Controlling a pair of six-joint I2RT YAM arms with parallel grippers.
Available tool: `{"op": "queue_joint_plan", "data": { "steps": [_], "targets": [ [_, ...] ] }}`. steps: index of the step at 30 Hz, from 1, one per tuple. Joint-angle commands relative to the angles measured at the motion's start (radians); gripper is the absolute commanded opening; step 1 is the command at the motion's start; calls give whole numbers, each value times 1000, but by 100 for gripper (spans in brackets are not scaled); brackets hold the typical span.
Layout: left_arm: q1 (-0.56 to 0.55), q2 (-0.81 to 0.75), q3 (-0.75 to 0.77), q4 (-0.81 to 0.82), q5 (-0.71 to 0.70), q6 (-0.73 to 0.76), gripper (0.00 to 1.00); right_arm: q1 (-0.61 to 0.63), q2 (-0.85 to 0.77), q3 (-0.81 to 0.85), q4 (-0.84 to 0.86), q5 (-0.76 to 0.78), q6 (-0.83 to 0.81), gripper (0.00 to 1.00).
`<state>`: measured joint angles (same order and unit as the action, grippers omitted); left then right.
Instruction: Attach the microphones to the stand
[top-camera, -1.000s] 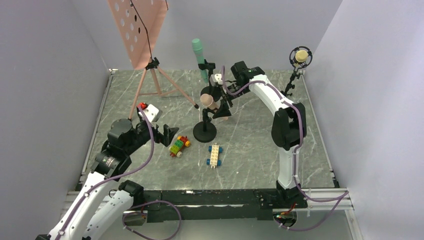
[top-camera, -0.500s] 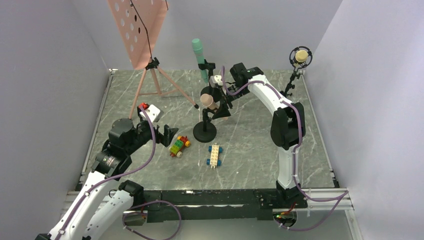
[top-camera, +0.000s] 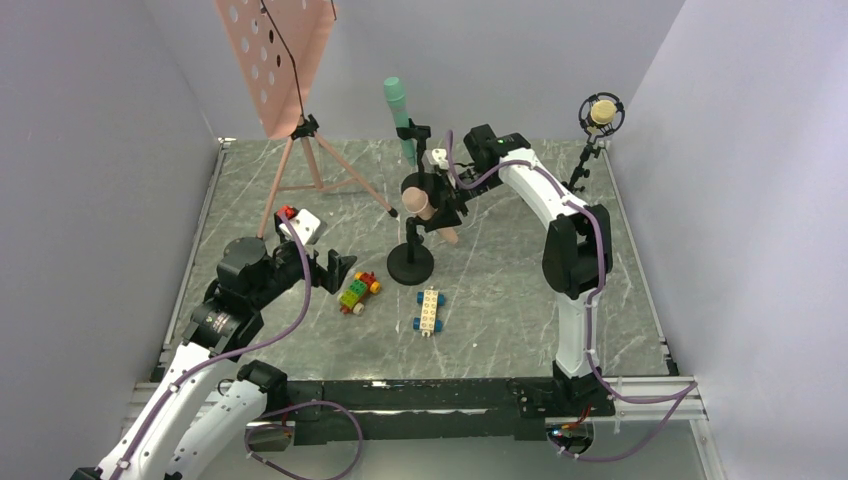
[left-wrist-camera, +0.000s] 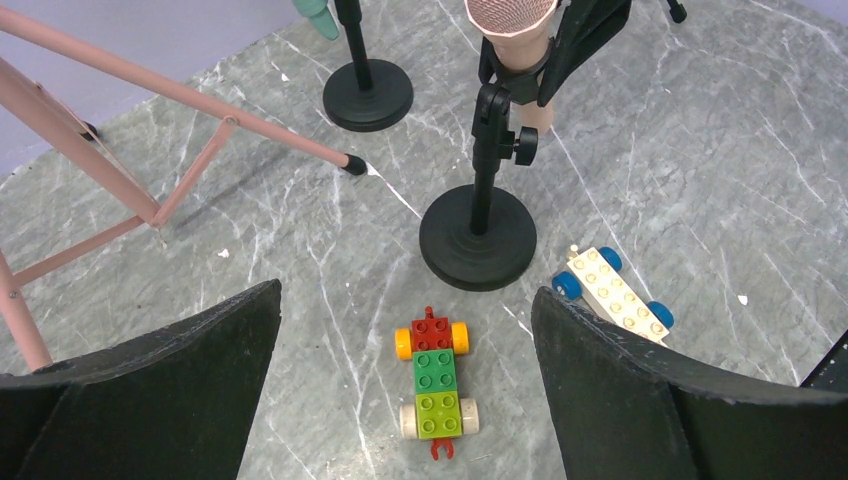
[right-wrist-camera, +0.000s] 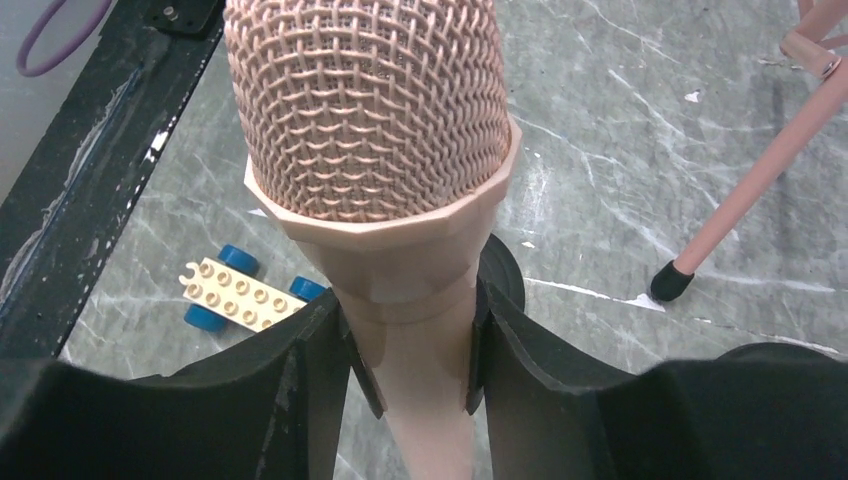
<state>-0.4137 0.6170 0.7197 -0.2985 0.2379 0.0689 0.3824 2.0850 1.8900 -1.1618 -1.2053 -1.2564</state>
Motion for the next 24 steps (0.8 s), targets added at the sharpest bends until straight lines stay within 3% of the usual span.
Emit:
{"op": "queue_joint_plan", "data": {
  "steps": [1, 5, 11, 24],
  "targets": [
    [4, -2, 9, 16, 0, 17, 99, -10, -16, 43, -26, -34, -29, 41],
    [4, -1, 8, 16, -1, 17, 99, -16, -17, 53, -31, -34, -23, 32],
    [4, -3, 8, 15, -3, 17, 99, -61, -54, 62, 9, -6, 33, 32],
    [4, 1, 8, 19, 1, 14, 99, -271, -144, -19, 331, 113, 278, 32]
  ]
}}
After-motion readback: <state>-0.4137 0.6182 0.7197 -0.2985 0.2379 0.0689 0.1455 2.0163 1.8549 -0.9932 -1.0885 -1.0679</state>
